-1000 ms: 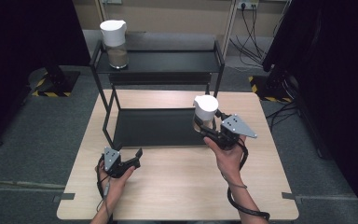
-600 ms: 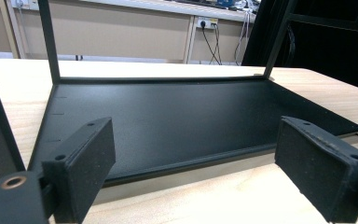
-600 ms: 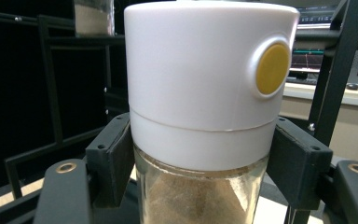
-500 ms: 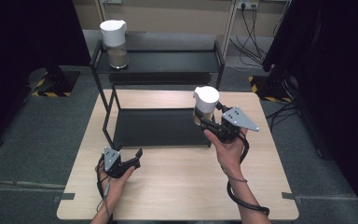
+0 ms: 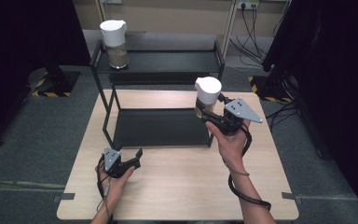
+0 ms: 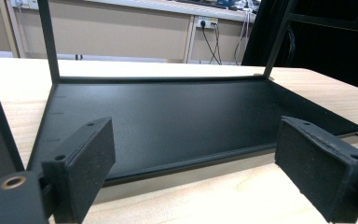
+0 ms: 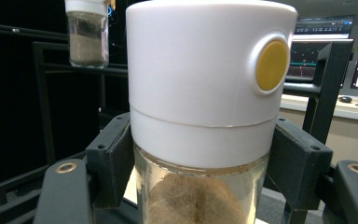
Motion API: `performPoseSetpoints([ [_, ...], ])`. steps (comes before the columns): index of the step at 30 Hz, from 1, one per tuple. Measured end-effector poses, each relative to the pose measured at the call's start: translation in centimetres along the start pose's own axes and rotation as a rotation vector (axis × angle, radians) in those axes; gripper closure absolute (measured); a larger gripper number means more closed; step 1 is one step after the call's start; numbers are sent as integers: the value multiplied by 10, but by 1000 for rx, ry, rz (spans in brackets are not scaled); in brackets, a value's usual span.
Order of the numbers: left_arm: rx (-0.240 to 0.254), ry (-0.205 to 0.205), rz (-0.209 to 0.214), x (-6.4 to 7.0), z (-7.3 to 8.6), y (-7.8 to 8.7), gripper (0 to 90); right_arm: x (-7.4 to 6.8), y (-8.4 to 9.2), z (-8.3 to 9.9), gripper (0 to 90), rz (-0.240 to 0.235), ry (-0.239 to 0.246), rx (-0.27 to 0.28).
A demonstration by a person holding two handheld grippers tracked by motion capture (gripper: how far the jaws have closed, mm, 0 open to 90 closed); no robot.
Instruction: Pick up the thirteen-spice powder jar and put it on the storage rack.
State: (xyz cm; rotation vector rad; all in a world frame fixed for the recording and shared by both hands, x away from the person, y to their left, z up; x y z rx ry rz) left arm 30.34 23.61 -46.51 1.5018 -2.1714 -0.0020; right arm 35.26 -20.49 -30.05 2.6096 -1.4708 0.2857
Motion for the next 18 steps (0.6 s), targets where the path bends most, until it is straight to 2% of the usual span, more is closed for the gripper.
performPoseSetpoints([
  [18,1,8,0,0,0,0,116,6,-15,-25,306,20,10,27],
])
Point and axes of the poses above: each handheld gripper's, and its own axes: y roughly backward along the jaws, z roughly out of its underside, x roughly to its right, the point moved 6 cm from there along -y, roughly forward along the jaws, and after that the axes turned 15 degrees about y, right-handed, at the moved point
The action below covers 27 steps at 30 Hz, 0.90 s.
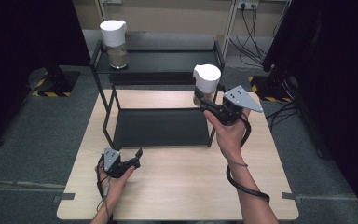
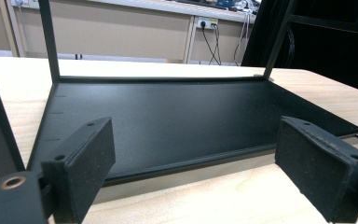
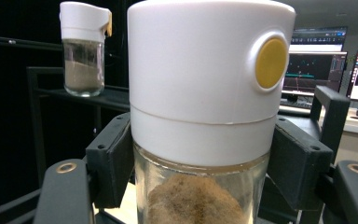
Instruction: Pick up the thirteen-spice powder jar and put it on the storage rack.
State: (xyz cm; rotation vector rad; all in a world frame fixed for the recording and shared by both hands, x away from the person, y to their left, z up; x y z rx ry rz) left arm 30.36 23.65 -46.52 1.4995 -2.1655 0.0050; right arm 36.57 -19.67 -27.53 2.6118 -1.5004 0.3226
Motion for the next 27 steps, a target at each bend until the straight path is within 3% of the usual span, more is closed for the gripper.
performPoseSetpoints([
  [12,0,0,2,0,0,0,116,5,-15,-19,306,26,-8,30],
  [27,2,7,4,-1,0,0,115,18,-37,-44,306,51,-13,29],
])
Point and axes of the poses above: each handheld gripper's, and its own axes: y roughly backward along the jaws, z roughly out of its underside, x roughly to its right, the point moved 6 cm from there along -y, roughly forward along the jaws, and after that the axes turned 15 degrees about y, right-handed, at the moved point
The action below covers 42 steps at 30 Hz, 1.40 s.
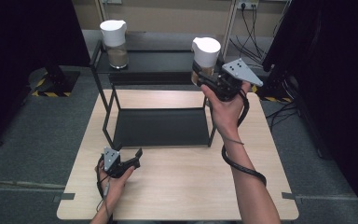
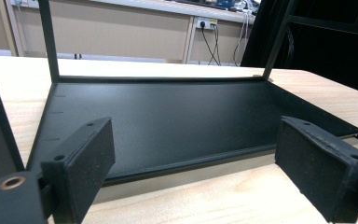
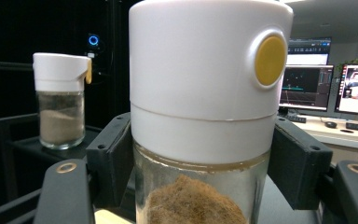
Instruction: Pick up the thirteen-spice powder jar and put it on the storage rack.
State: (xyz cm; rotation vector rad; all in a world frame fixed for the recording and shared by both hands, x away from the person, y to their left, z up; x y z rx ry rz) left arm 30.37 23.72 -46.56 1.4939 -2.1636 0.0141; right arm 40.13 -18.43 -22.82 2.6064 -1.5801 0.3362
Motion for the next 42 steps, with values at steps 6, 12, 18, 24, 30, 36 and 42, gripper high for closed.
performPoseSetpoints([
  [6,1,-1,0,0,0,0,115,7,-12,-6,306,17,-7,-13],
  [12,0,4,1,-1,0,0,115,13,-20,-9,306,24,-19,-23],
  [18,0,2,1,-1,0,0,115,16,-29,-10,306,31,-24,-33],
  [24,0,4,2,-1,0,0,115,18,-38,-13,306,39,-27,-46],
  [30,-1,2,2,-1,0,0,115,20,-49,-14,306,46,-29,-60],
  [36,0,7,4,-2,0,0,114,21,-61,-12,306,65,-41,-83],
  [42,-1,7,4,-1,0,0,114,22,-70,-8,306,74,-43,-108],
])
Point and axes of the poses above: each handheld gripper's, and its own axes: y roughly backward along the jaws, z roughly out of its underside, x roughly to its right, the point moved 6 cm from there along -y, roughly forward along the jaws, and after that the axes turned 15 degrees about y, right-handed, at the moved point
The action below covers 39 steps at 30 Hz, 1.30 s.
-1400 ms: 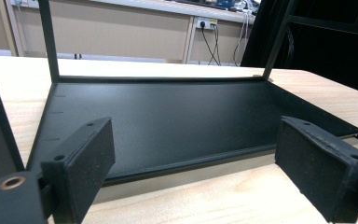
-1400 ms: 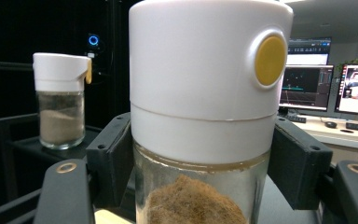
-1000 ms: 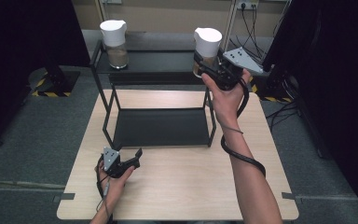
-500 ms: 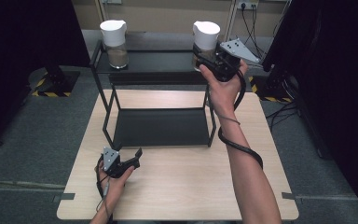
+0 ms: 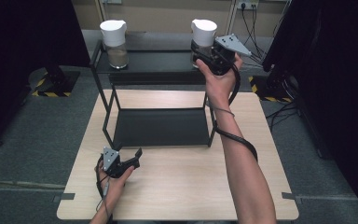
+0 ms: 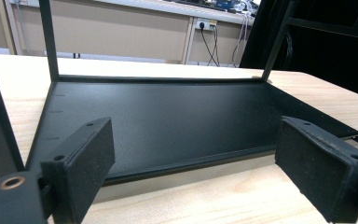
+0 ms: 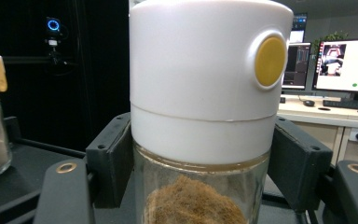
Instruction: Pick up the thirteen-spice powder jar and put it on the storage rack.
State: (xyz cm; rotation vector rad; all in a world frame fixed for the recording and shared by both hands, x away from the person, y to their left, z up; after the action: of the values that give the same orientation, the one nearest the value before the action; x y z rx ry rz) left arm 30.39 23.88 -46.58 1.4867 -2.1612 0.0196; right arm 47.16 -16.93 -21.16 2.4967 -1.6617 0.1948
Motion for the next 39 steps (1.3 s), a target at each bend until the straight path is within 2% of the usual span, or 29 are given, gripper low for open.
performPoseSetpoints([
  [11,0,-1,1,0,0,0,114,0,-9,4,305,24,4,-25],
  [25,1,-1,1,0,0,0,114,-4,-11,7,304,43,42,-19],
  [35,1,-1,0,0,0,0,114,-5,-11,8,301,49,29,-14],
  [39,4,0,1,0,0,0,114,-4,-11,9,281,43,7,-7],
])
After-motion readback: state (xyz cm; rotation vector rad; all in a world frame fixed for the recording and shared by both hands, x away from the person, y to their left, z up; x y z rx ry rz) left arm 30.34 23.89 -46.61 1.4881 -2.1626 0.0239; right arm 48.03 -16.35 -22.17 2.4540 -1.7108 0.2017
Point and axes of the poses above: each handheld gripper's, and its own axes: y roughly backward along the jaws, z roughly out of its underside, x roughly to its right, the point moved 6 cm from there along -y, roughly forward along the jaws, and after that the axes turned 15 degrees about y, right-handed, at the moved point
